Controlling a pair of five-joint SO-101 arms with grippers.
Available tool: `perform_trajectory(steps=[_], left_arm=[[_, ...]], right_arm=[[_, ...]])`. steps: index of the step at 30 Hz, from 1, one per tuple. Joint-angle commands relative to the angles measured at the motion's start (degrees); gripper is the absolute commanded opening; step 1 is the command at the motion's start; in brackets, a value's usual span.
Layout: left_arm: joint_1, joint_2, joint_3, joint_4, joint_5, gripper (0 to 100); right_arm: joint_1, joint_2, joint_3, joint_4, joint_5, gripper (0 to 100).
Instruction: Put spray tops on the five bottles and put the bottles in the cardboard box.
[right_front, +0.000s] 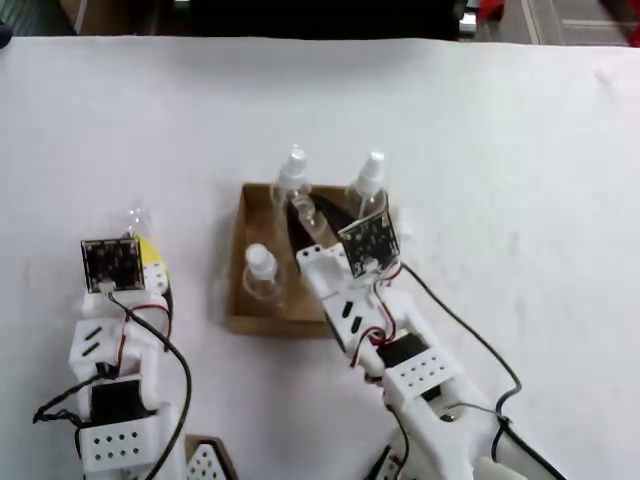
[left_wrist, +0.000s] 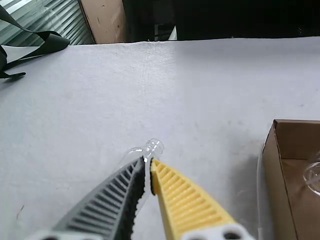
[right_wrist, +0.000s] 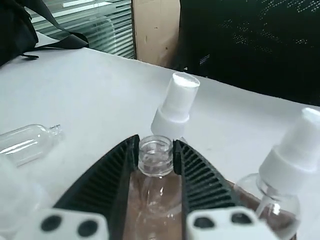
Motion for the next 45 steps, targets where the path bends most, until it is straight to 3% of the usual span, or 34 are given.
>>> perform_trajectory(steps=[1, 36, 43, 45], left_arm=[[0.6, -1.1, -2.3, 0.2, -0.5, 3], [0.6, -1.1, -2.3, 0.0, -0.5, 3], [0.6, -1.1, -2.3, 0.0, -0.5, 3], [0.6, -1.1, -2.3, 0.0, -0.5, 3]], right_arm=[[0.5, 0.0, -3.1, -1.1, -0.4, 2.1], [0.7, 8.5, -6.1, -1.2, -0.2, 2.2], [0.4, 8.1, -4.8, -0.9, -0.2, 17.5], [0.2, 6.9, -4.4, -0.2, -0.2, 18.0]])
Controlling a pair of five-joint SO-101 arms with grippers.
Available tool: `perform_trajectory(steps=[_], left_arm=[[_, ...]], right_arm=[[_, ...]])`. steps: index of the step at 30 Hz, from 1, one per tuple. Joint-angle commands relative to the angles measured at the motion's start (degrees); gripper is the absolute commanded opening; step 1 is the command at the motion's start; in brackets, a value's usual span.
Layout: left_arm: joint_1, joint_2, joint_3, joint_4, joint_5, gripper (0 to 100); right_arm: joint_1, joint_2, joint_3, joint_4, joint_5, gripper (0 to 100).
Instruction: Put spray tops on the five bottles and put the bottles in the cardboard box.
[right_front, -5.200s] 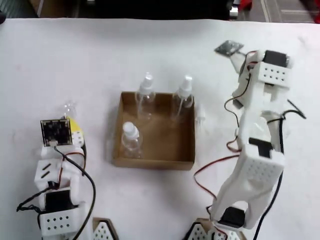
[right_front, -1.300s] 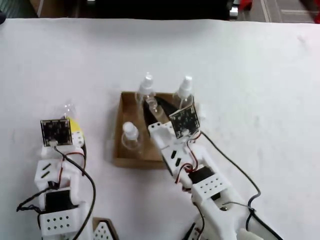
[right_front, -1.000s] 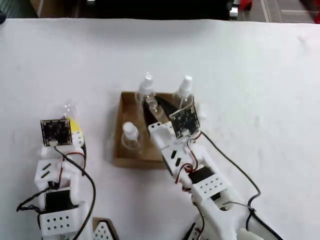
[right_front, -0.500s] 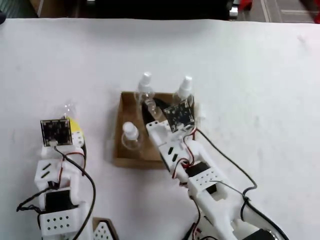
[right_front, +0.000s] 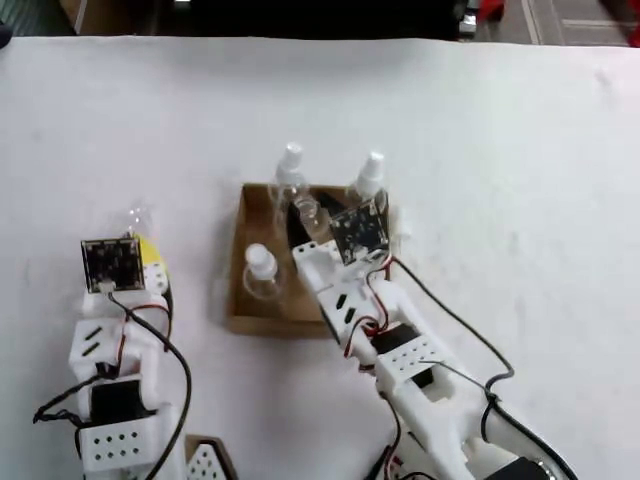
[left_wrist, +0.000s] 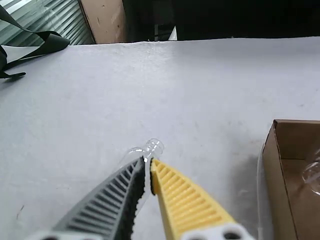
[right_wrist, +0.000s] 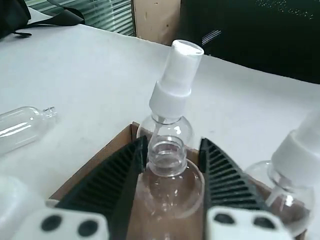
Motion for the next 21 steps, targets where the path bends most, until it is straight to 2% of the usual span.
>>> perform_trajectory(steps=[1, 16, 21], left_arm=[[0.6, -1.1, -2.3, 0.0, -0.5, 3], [0.6, -1.1, -2.3, 0.0, -0.5, 3], [0.6, -1.1, -2.2, 0.0, -0.5, 3]], right_arm=[[0.2, -2.5, -0.9, 0.3, -0.1, 17.6], [1.1, -22.2, 2.1, 11.3, -0.1, 17.4], [7.7, -34.8, 1.8, 16.9, -0.5, 17.3]])
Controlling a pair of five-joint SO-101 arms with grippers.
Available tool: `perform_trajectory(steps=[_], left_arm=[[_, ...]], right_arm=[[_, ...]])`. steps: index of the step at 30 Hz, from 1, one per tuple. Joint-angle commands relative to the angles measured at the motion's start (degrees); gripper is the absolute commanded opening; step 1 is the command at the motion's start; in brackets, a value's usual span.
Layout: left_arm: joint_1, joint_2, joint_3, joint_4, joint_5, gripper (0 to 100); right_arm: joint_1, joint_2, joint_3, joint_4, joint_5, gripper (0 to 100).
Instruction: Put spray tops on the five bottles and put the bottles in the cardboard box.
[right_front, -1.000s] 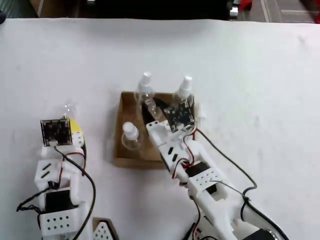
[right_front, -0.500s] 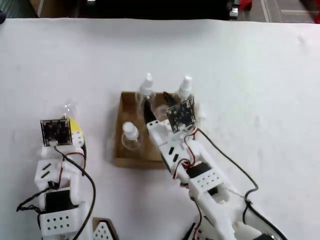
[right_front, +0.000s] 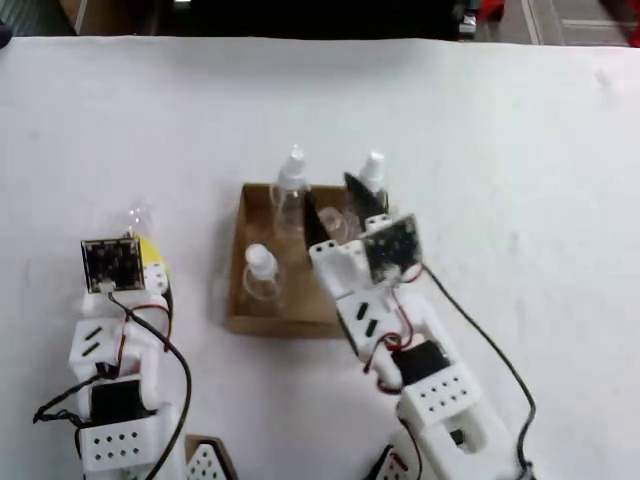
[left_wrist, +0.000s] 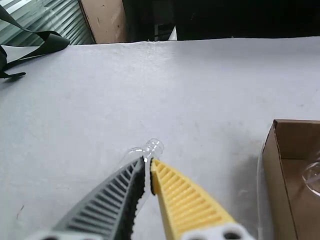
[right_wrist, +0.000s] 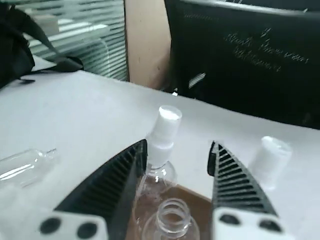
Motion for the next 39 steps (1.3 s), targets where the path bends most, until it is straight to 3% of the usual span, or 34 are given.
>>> perform_trajectory(steps=[1, 7, 10, 15, 20, 26, 31, 35, 39], left_arm=[[0.6, -1.1, -2.1, 0.0, -0.5, 3], [0.6, -1.1, -1.9, 0.1, -0.5, 3], [0.6, -1.1, -1.9, 0.3, -0.5, 3], [0.5, -1.1, -1.0, -0.1, -0.6, 3], [0.5, -1.1, -0.7, -0.1, -4.2, 2], [0.5, -1.1, -0.6, 0.0, -4.4, 2], [0.5, -1.1, -0.6, 0.1, -4.5, 2], [0.6, -1.1, -0.6, 0.0, -4.5, 2], [0.6, -1.1, -0.6, 0.0, -4.5, 2]], right_arm=[[6.9, -10.5, -1.4, 4.2, -0.5, 17.3], [21.6, -28.8, -14.2, 28.4, -0.6, 17.3], [27.7, -32.2, -19.0, 33.5, -0.4, 17.3], [37.1, -27.5, -23.6, 38.0, 0.0, 17.3], [44.3, -13.5, -29.3, 39.1, 0.0, 17.3], [45.7, 12.4, -39.3, 39.8, 0.0, 17.3], [44.8, 34.0, -51.8, 50.0, 0.0, 17.3], [40.7, 47.7, -57.9, 57.4, 0.1, 17.3], [35.6, 55.5, -60.1, 58.2, -0.3, 17.3]])
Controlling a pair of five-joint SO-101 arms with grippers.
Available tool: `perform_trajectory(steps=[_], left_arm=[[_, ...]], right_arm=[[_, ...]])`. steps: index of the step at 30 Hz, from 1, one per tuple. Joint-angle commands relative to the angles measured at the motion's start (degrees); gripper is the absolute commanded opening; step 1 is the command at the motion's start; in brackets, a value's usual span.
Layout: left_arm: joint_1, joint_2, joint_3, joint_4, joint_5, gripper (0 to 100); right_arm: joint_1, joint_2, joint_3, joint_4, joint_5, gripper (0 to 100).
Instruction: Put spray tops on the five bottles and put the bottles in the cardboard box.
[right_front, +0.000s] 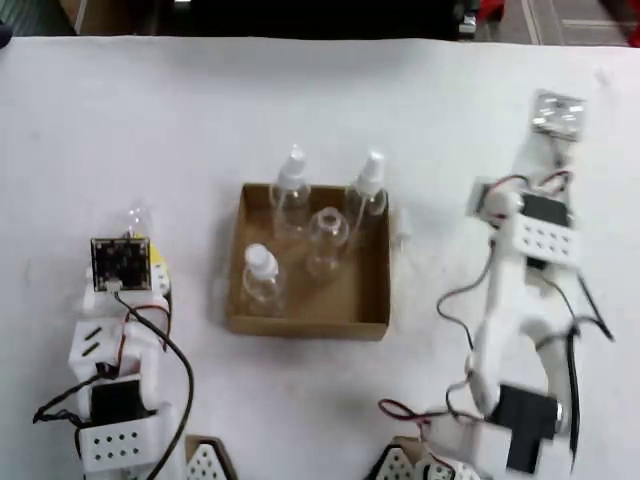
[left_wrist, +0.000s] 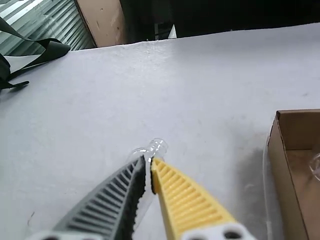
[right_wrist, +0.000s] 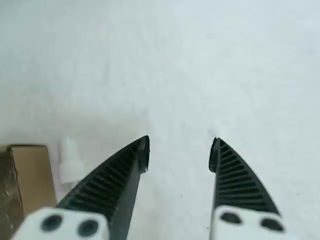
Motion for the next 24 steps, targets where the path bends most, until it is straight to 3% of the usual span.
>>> perform_trajectory(steps=[1, 14, 19, 24], left_arm=[[0.6, -1.1, -0.6, 0.0, -0.7, 2], [0.6, -1.1, 0.3, -1.4, -0.8, 3], [0.6, -1.1, 0.3, -1.2, -0.8, 3], [0.6, -1.1, 0.3, -1.4, -0.8, 3]], right_arm=[[-4.7, 4.5, -4.3, 0.4, -0.5, 17.3], [-14.3, 7.6, -2.5, -1.8, -2.7, 17.3], [-12.3, 11.2, -1.8, -6.7, -10.4, 17.3], [-13.1, 15.3, -1.8, -6.6, -10.6, 17.3]])
